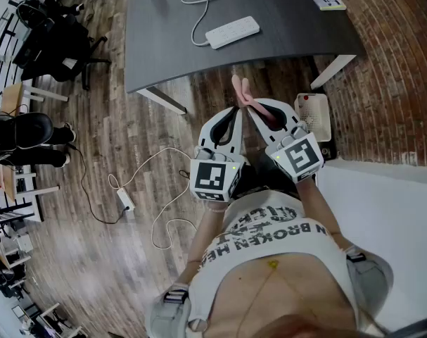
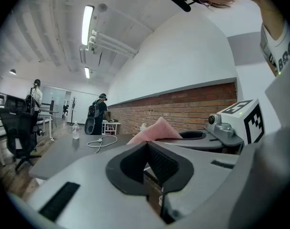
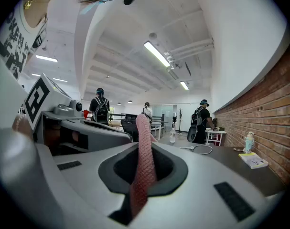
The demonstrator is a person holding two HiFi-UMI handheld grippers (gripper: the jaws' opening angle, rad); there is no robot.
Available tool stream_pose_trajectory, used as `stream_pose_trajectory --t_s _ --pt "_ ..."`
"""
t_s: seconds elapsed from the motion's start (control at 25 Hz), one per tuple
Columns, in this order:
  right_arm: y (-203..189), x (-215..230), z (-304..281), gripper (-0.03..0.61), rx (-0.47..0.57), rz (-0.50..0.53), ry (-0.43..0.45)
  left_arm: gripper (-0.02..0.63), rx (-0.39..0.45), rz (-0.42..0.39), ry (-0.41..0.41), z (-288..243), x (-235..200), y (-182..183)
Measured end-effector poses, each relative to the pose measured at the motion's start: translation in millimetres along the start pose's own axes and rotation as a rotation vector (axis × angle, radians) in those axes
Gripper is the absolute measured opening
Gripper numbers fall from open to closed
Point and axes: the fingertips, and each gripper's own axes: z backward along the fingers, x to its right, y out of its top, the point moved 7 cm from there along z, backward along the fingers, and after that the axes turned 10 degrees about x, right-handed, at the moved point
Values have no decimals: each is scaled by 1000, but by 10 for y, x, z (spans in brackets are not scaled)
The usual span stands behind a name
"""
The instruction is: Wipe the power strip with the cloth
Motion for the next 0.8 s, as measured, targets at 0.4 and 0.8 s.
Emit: stream_pose_trajectory --t_s 0.4,0.8 --pt "11 -55 -47 17 36 -27 -5 8 11 12 6 88 -90 -8" --pt "-26 83 -196 17 30 -20 -24 8 14 23 -5 -82 -205 -24"
